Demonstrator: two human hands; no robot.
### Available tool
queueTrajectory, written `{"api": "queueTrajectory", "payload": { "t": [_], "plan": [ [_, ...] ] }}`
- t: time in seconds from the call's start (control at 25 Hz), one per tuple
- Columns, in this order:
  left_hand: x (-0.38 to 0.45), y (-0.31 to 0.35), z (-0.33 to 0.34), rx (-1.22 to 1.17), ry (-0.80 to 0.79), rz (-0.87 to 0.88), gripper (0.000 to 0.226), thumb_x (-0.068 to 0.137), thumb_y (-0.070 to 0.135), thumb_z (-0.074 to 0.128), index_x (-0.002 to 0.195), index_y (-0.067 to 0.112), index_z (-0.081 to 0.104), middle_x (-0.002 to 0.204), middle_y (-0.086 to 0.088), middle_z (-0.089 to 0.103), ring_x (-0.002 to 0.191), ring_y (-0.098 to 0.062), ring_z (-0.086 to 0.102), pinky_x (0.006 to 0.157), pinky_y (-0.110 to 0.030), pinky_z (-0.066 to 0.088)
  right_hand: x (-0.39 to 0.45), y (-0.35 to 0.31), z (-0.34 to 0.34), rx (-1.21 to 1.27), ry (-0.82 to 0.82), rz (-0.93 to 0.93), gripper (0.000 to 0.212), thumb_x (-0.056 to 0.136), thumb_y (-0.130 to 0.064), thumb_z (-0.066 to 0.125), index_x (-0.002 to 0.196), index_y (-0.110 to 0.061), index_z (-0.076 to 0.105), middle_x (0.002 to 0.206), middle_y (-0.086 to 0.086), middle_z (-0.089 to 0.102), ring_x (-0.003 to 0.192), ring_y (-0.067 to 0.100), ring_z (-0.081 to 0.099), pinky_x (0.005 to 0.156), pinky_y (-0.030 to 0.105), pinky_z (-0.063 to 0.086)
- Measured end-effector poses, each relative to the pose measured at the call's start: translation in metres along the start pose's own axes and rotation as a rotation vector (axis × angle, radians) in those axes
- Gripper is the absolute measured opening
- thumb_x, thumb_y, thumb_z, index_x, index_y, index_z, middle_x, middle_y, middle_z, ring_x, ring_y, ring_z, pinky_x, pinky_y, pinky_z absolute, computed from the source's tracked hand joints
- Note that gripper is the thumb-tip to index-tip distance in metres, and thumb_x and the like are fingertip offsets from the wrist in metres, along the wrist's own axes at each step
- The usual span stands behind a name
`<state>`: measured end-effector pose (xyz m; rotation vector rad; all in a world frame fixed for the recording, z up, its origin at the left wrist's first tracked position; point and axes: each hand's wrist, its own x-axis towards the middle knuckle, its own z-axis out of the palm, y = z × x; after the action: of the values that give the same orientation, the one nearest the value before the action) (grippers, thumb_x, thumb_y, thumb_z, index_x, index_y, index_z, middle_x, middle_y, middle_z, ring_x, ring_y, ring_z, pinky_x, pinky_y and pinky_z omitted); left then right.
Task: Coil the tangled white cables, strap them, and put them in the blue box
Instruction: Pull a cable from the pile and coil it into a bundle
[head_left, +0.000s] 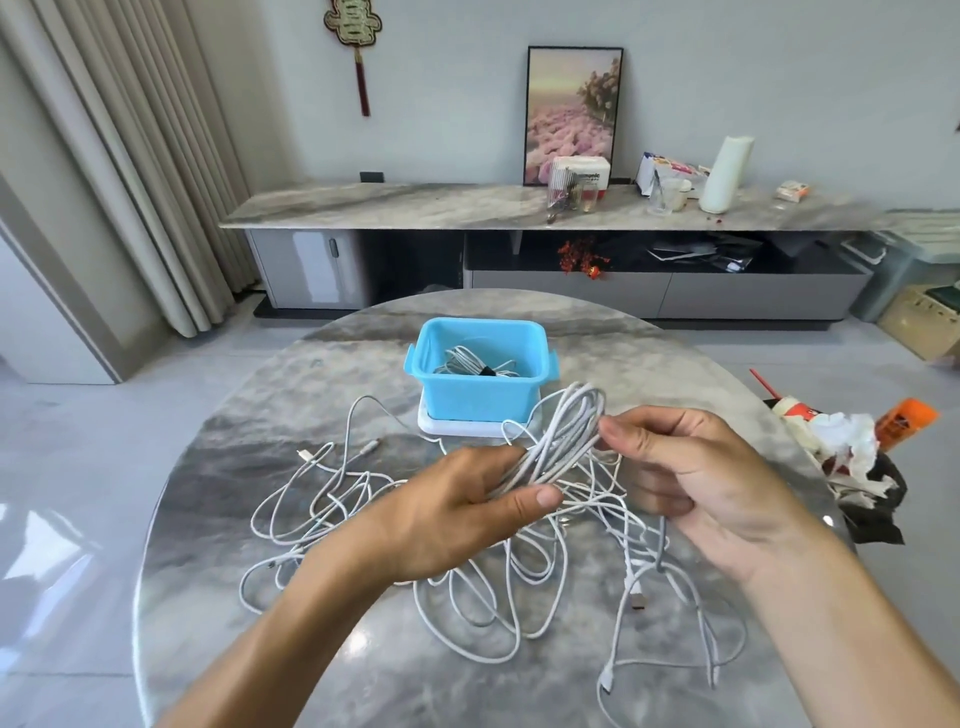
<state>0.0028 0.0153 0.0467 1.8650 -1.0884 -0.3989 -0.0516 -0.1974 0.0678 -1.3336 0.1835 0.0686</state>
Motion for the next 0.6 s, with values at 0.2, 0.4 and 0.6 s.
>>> {"api": "queueTrajectory", "payload": {
  "t": [0.2,0.4,0.6],
  "plan": [
    [-0.005,-0.001,-0.005,0.001,0.226,-0.032,0.035,0.097,0.039,0.05,0.073,0.016,0.045,0.062,0.014,0.04,0.056,-0.005,0.035,0.053,-0.023,0.03,-0.001,-0.005,-0.009,0.208,-0.099,0.048,0.023,0.074,-0.005,0.065,0.096,-0.001,0.072,0.06,0.005,0.05,0.04,0.005,0.032,0.031,0.015,0.023],
    [-0.008,0.001,-0.03,-0.375,0.706,-0.186,0.037,0.099,0.037,0.047,0.069,0.016,0.042,0.053,0.002,0.037,0.044,-0.011,0.029,0.038,-0.021,0.024,-0.003,0.004,-0.006,-0.414,-0.136,-0.025,0.013,0.092,-0.008,0.059,0.096,-0.004,0.071,0.064,0.008,0.058,0.048,0.012,0.049,0.045,0.024,0.042],
    [-0.01,0.001,-0.034,-0.515,0.742,-0.195,0.036,0.097,0.037,0.046,0.071,0.013,0.044,0.051,0.0,0.036,0.043,-0.011,0.027,0.037,-0.018,0.024,-0.005,0.004,0.001,-0.217,-0.157,-0.105,0.02,0.086,-0.021,0.057,0.088,-0.003,0.067,0.061,0.01,0.056,0.05,0.019,0.053,0.051,0.03,0.051]
  ]
}}
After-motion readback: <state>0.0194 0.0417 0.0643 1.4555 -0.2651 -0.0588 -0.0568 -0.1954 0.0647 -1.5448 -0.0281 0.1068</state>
